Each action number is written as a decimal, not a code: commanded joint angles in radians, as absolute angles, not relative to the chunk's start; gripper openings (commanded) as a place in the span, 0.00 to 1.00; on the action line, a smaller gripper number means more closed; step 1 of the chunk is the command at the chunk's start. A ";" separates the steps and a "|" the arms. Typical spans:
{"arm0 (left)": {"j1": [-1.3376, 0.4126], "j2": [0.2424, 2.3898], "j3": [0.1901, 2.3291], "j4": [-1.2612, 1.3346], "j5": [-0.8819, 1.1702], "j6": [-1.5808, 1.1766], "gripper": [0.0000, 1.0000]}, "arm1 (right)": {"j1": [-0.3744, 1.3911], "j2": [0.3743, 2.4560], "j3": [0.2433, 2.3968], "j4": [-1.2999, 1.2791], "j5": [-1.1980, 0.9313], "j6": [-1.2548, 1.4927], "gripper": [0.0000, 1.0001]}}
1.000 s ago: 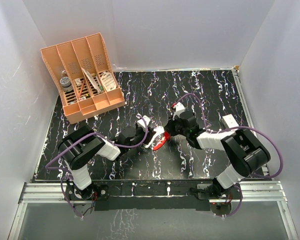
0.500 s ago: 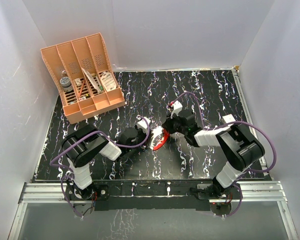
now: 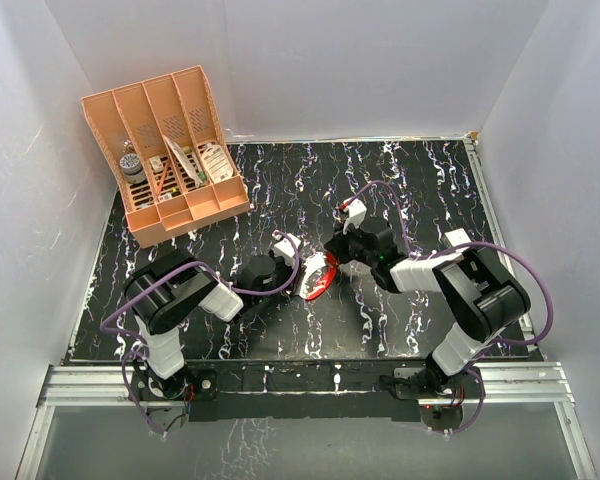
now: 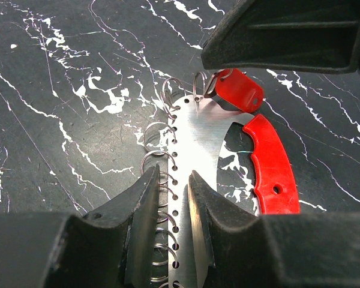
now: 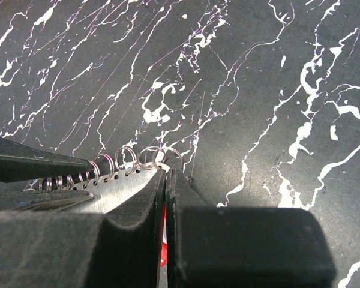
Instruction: Put the keys on the keyring
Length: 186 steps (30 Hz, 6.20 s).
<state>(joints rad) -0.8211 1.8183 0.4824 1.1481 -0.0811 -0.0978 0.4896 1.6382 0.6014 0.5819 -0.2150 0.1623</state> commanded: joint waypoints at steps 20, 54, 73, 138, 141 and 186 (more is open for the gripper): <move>-0.822 1.833 0.502 1.123 -0.092 -0.100 0.24 | 0.477 1.655 0.594 0.649 -0.230 0.140 0.00; -0.822 1.834 0.496 1.123 -0.090 -0.099 0.24 | 0.469 1.662 0.611 0.703 -0.265 0.167 0.00; -0.822 1.835 0.495 1.124 -0.089 -0.098 0.24 | 0.458 1.678 0.628 0.698 -0.262 0.167 0.00; -0.822 1.830 0.496 1.122 -0.089 -0.092 0.24 | 0.454 1.726 0.672 0.693 -0.308 0.178 0.00; -0.822 1.828 0.497 1.121 -0.090 -0.091 0.24 | 0.454 1.726 0.673 0.688 -0.308 0.176 0.00; -0.822 1.826 0.491 1.128 -0.087 -0.091 0.24 | 0.453 1.764 0.688 0.699 -0.304 0.190 0.00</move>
